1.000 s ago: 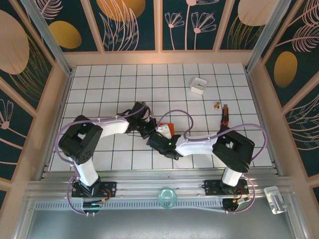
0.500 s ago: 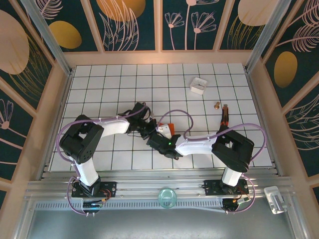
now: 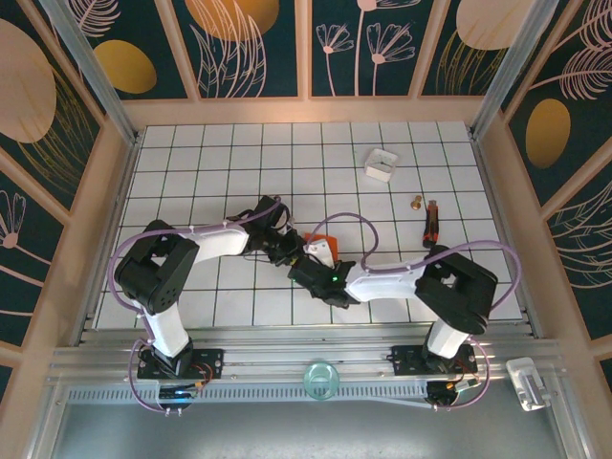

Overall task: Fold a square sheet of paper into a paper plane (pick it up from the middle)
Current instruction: Perform the fourth fold on the wing at the bottom-center of the table.

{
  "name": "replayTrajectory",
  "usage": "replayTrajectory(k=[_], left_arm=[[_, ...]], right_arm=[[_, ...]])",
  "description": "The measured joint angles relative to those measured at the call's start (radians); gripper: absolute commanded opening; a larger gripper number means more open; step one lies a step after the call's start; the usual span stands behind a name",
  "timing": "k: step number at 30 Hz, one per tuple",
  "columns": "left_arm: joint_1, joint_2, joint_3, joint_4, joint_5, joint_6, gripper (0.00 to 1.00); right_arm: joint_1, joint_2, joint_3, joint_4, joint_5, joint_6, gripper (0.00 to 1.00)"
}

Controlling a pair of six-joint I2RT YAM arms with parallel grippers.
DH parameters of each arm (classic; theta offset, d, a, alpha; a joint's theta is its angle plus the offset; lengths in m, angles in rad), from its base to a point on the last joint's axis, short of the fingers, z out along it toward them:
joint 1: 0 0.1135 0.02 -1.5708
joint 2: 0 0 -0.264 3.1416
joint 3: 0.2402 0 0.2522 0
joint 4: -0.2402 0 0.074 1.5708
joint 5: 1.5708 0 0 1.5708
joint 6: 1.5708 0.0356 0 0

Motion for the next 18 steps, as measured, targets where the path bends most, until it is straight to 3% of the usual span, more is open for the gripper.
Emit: replayTrajectory(k=[3,7,18], left_arm=[[0.016,-0.038,0.014,-0.017,-0.034,0.012,0.36],[0.044,-0.134,0.011,-0.030,-0.082,0.023,0.37],[0.025,-0.251,-0.155,0.047,-0.117,-0.017,0.17]], right_arm=[[-0.024,-0.069,-0.067,0.073,-0.053,-0.045,0.00],[-0.071,-0.142,-0.138,0.180,-0.151,-0.096,0.00],[-0.133,-0.172,-0.214,0.343,-0.343,-0.118,0.00]])
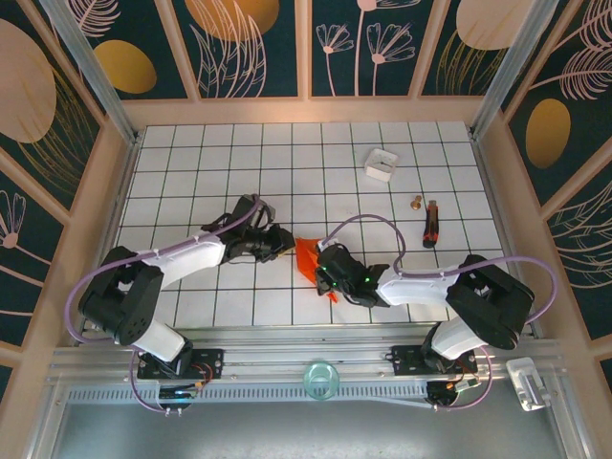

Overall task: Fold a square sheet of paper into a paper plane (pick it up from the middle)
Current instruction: Perform the fourth fold on the wing at the bottom-center of the table.

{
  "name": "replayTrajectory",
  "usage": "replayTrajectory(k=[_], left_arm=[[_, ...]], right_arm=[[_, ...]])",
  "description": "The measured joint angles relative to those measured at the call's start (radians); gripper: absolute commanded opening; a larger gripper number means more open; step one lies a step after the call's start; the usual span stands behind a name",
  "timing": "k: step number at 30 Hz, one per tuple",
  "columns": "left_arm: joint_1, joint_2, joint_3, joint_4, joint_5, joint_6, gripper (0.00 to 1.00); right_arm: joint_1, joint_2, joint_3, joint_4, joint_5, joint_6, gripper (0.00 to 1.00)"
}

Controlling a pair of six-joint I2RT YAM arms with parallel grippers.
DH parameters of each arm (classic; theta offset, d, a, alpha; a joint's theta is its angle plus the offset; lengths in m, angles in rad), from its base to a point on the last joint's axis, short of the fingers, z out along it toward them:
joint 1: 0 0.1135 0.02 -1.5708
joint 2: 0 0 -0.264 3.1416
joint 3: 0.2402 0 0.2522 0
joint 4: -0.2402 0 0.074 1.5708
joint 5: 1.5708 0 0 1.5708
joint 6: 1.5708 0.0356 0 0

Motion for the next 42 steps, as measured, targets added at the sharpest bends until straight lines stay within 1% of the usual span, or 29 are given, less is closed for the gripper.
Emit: replayTrajectory(k=[5,8,14,22,30,35,42], left_arm=[[-0.050,0.003,-0.033,0.067,0.020,-0.041,0.08],[-0.072,0.020,-0.035,0.103,0.031,-0.061,0.05],[-0.075,0.040,-0.067,0.163,0.034,-0.100,0.02],[-0.075,0.041,-0.160,0.230,0.034,-0.152,0.02],[-0.075,0.041,-0.161,0.283,0.035,-0.181,0.01],[-0.079,0.048,-0.161,0.305,0.042,-0.194,0.00],[-0.079,0.059,-0.168,0.332,0.046,-0.209,0.00]], right_arm=[[-0.017,0.000,-0.027,0.049,-0.044,0.021,0.00],[-0.026,0.000,-0.045,0.066,-0.067,0.042,0.00],[-0.034,0.000,-0.077,0.116,-0.110,0.090,0.00],[-0.063,0.000,-0.144,0.199,-0.187,0.178,0.00],[-0.105,-0.012,-0.206,0.292,-0.262,0.246,0.00],[-0.153,-0.028,-0.250,0.344,-0.317,0.291,0.00],[-0.189,-0.029,-0.262,0.400,-0.383,0.342,0.00]])
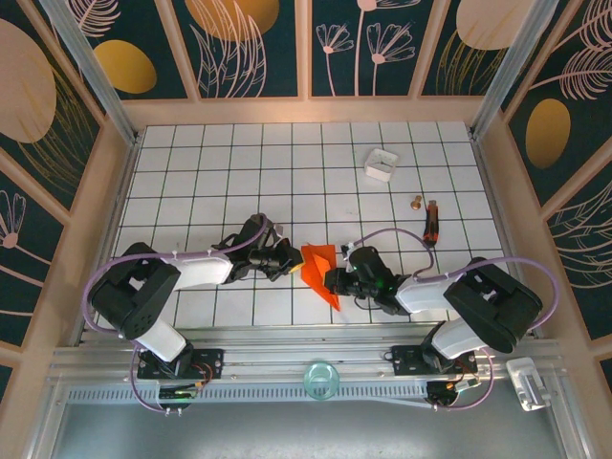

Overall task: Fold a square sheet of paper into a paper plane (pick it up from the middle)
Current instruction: Perform the fourth fold on the wing at the bottom-center of the table.

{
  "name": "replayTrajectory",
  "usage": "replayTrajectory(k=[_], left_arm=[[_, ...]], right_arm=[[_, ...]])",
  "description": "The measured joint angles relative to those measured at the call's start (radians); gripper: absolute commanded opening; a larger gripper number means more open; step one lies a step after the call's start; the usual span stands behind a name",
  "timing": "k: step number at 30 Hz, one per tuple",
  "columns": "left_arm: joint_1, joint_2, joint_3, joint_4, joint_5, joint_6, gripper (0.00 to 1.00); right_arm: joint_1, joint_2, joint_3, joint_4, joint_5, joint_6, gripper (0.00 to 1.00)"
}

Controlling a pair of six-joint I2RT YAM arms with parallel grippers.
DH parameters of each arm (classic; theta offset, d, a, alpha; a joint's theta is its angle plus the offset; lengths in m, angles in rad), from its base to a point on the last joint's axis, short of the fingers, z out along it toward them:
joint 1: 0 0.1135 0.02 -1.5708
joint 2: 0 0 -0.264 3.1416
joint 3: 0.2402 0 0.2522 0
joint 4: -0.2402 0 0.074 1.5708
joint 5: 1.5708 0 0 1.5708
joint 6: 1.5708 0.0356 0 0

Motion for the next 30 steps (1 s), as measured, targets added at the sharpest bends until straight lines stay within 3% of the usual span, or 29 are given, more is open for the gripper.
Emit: replayTrajectory(k=[22,30], left_arm=[[0.002,-0.022,-0.013,-0.010,-0.054,0.019,0.00],[-0.039,-0.001,0.006,0.001,-0.050,0.025,0.00]], right_arm=[[-0.008,0.100,0.007,0.124,-0.078,0.088,0.00],[-0.011,0.140,-0.029,0.245,-0.089,0.159,0.00]])
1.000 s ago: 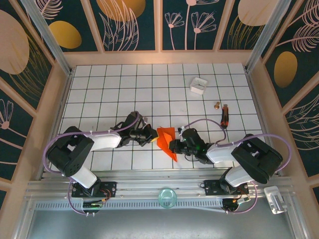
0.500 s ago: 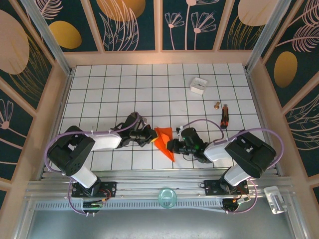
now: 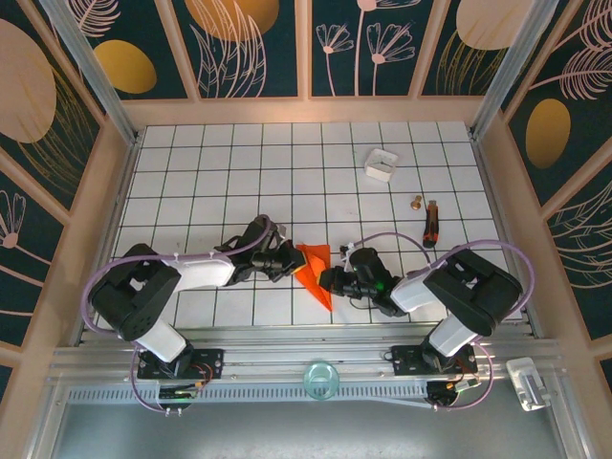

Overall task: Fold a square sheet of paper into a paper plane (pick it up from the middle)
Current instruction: Perform the fourth fold on the wing at the bottom-center of the table.

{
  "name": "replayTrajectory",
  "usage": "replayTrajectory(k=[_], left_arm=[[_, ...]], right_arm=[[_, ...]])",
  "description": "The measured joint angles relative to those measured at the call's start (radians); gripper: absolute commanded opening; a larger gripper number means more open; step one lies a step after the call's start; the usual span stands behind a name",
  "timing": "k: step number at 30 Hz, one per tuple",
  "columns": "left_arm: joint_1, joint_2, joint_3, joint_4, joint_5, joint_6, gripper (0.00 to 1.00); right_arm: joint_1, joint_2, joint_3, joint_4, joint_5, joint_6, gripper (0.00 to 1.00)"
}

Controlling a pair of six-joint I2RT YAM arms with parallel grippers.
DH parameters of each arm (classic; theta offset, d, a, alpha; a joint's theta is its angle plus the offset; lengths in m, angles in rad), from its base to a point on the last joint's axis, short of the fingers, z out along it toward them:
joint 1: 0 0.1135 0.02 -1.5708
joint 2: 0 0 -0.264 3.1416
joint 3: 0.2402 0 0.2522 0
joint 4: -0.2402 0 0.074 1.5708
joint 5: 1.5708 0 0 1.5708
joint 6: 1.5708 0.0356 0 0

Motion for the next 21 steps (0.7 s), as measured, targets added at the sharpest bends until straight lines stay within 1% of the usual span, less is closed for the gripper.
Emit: replayTrajectory(k=[4,11,21], left_arm=[[-0.006,0.027,0.015,0.010,0.002,0.001,0.00],[-0.006,0.089,0.061,0.018,0.025,0.012,0.00],[-0.006,0.097,0.076,0.036,0.047,0.016,0.00]], right_arm=[[0.000,0.006,-0.014,0.034,0.001,0.034,0.00],[0.000,0.006,-0.020,0.041,0.012,0.082,0.00],[-0.002,0.019,-0.028,0.070,0.016,0.126,0.00]])
